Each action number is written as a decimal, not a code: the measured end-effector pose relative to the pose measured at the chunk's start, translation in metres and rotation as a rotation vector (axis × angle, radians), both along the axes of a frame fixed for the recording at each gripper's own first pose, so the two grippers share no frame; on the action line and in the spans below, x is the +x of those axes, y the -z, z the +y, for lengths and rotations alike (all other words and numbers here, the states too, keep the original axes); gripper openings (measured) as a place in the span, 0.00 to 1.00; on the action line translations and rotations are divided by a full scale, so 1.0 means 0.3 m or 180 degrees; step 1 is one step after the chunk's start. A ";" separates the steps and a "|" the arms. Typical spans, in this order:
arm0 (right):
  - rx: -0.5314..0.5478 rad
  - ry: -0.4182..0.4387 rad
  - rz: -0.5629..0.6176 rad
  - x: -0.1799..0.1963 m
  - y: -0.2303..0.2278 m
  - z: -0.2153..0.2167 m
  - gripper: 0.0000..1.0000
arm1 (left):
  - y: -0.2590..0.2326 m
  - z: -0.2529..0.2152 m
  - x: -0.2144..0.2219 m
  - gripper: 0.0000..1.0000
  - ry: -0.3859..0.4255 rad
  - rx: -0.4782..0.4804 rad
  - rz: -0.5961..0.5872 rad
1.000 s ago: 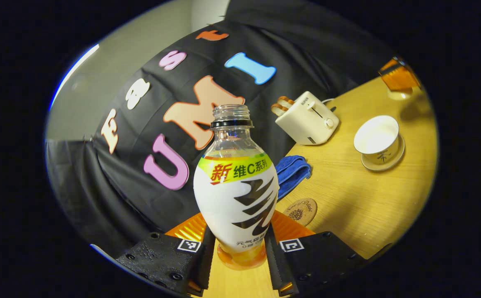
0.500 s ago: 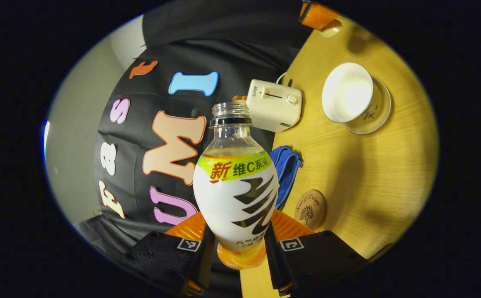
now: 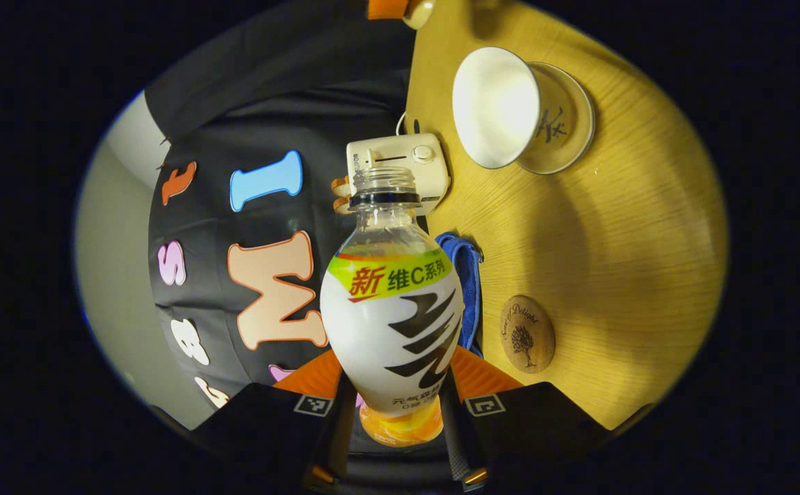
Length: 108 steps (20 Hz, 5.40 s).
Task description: Open the teacup lid with one hand, grasp the water bottle and pour water into the teacup with the other hand; after pouring, place the water bottle on the coaster and then close the teacup lid.
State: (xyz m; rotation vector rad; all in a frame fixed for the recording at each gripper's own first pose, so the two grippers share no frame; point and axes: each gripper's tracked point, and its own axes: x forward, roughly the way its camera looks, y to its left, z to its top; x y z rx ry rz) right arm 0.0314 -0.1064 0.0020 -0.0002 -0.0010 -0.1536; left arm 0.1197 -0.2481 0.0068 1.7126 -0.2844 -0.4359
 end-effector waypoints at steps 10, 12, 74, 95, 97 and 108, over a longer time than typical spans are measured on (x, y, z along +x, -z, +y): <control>0.0001 -0.0017 0.0002 0.003 0.001 -0.001 0.36 | -0.030 -0.024 -0.019 0.54 0.0163 0.0543 -0.0200; 0.0001 -0.0020 0.0001 0.003 0.001 0.000 0.36 | -0.046 -0.030 -0.024 0.54 0.0187 0.0647 -0.0242; -0.0002 -0.0006 -0.0012 0.010 0.004 -0.005 0.36 | 0.060 -0.014 0.149 0.57 -0.0181 -0.4660 0.2640; -0.0004 0.0013 -0.0009 0.017 0.002 -0.003 0.36 | 0.050 0.063 0.074 0.92 -0.0125 -0.4847 0.2498; -0.0003 -0.0003 -0.0009 0.029 0.003 0.009 0.35 | 0.049 0.074 0.055 0.91 -0.0104 -0.4888 0.2495; 0.0001 -0.0406 0.0020 0.174 0.015 0.199 0.36 | 0.025 0.240 -0.082 0.91 -0.0081 -0.5002 0.2319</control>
